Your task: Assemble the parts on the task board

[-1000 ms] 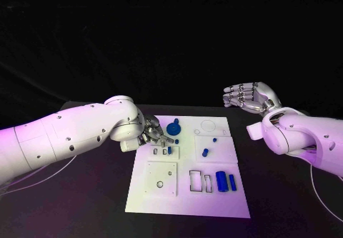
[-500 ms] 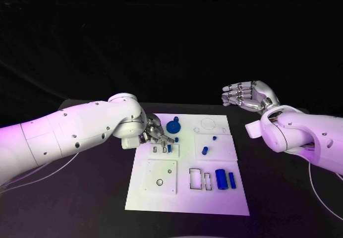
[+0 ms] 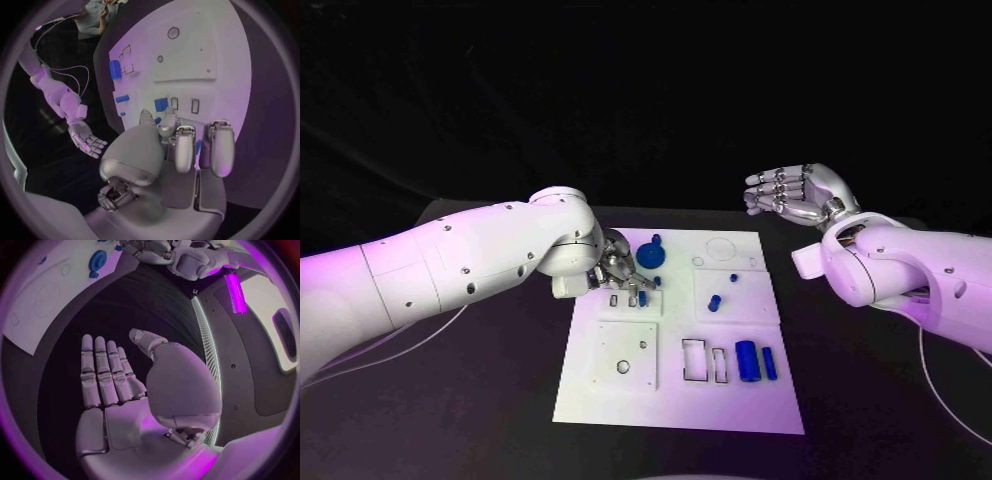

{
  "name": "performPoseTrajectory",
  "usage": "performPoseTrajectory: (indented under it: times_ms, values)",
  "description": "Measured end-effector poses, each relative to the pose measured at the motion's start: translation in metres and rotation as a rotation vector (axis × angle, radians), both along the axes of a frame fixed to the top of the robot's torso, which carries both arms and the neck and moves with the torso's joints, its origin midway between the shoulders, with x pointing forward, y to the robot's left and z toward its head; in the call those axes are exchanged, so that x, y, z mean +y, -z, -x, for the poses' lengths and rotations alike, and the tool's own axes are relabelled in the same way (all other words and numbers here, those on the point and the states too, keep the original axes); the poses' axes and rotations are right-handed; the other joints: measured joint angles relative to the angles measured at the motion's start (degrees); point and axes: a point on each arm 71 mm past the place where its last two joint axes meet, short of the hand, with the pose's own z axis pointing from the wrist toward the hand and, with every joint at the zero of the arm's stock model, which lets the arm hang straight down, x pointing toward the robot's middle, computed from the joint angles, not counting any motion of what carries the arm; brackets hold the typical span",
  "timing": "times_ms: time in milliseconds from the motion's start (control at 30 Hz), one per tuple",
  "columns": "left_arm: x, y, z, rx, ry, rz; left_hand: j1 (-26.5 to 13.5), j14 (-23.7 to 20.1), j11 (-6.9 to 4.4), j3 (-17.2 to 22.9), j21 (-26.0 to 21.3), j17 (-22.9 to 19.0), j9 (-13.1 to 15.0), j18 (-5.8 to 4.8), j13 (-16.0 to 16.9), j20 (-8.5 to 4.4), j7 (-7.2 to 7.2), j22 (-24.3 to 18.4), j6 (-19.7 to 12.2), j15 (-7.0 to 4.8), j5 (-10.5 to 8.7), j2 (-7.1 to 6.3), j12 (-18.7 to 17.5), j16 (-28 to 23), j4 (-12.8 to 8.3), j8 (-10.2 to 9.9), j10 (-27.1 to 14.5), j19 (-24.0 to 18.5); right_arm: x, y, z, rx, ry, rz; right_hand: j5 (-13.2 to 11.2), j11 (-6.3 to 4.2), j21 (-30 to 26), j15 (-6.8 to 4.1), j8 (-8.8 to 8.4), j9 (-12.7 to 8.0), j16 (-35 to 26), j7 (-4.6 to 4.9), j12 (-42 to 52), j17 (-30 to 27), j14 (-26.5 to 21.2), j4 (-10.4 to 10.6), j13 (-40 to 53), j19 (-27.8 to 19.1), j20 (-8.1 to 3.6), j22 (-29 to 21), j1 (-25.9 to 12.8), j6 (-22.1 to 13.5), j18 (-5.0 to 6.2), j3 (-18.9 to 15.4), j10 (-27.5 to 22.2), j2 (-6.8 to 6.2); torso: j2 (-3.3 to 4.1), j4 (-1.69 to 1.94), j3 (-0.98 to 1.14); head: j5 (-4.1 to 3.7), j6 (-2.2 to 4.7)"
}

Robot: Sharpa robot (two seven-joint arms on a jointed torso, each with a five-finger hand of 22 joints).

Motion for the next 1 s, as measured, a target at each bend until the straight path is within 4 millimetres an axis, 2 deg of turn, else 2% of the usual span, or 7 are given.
performPoseTrajectory:
  times_ms: [633, 700, 900, 1000]
  values:
    - [-0.0015, 0.0031, -0.0015, 0.032, 0.011, -0.007, 0.0, 0.0, 0.2, -0.2, 0.2, 0.0, -0.1, 0.01, -0.3, 0.0, 0.0, 0.0, 0.0, 0.0, 0.25, 0.0, 0.0, 0.0, -0.2, -0.2, -0.2, 0.0, 0.0036, 0.0017, 0.0, 0.008, -0.007, 0.011, 0.5, 0.01, -0.3, 0.2, 0.0, -0.2, -0.3, 0.14, 0.0, -0.2, -0.2, 0.1, 0.0, 0.0, 0.0, -0.7, -0.1, -0.1, 0.0, -0.3, -0.4, 0.07, -0.07, 0.02, 0.02, -0.44, -0.44]
    - [-0.0018, 0.0033, -0.0017, 0.033, 0.011, -0.007, 0.0, 0.0, 0.2, -0.2, 0.2, 0.0, -0.1, 0.01, -0.3, 0.0, 0.0, 0.0, 0.0, 0.0, 0.25, 0.0, 0.0, 0.0, -0.2, -0.2, -0.2, 0.0, 0.0038, 0.0019, 0.0, 0.008, -0.008, 0.013, 0.7, 0.01, -0.5, 0.2, 0.0, -0.2, -0.4, 0.14, 0.0, -0.2, -0.2, 0.3, 0.0, 0.0, 0.0, -0.9, -0.4, -0.1, 0.0, -0.6, -0.4, 0.42, -0.07, 0.03, 0.02, -0.58, -0.46]
    - [-0.0023, 0.0036, -0.0026, 0.034, 0.01, -0.007, 0.5, 0.0, 0.2, -0.2, 0.2, 0.0, -0.1, 0.01, -0.2, 0.0, 0.0, 0.0, 0.0, 0.0, 0.27, 0.5, 0.2, 0.0, -0.2, -0.2, -0.2, 0.0, 0.0039, 0.0024, -0.0004, 0.012, -0.006, 0.018, 0.7, 0.0, -0.5, 0.2, 0.0, -0.2, -0.4, 0.14, 0.0, -0.2, -0.2, 0.3, 0.0, 0.0, 0.0, -1.0, -0.7, -0.1, 0.0, -0.6, -0.4, 0.2, -0.07, 0.08, 0.01, -0.76, -0.52]
    - [-0.0029, 0.0037, -0.0027, 0.035, 0.011, -0.008, 1.8, 0.0, 0.2, -0.2, 0.2, 0.0, -0.1, 0.01, -0.2, 0.0, 0.0, 0.0, 0.0, 0.01, 1.15, 0.65, 0.3, 0.0, -0.2, -0.2, -0.2, 0.0, 0.0036, 0.0028, -0.0007, 0.014, -0.004, 0.02, 0.7, 0.0, -0.5, 0.2, 0.0, -0.2, -0.4, 0.14, 0.0, -0.3, -0.2, 0.4, 0.0, 0.0, 0.0, -1.1, -0.7, -0.1, 0.0, -0.7, -0.4, 0.2, -0.07, 0.08, 0.01, -0.76, -0.55]
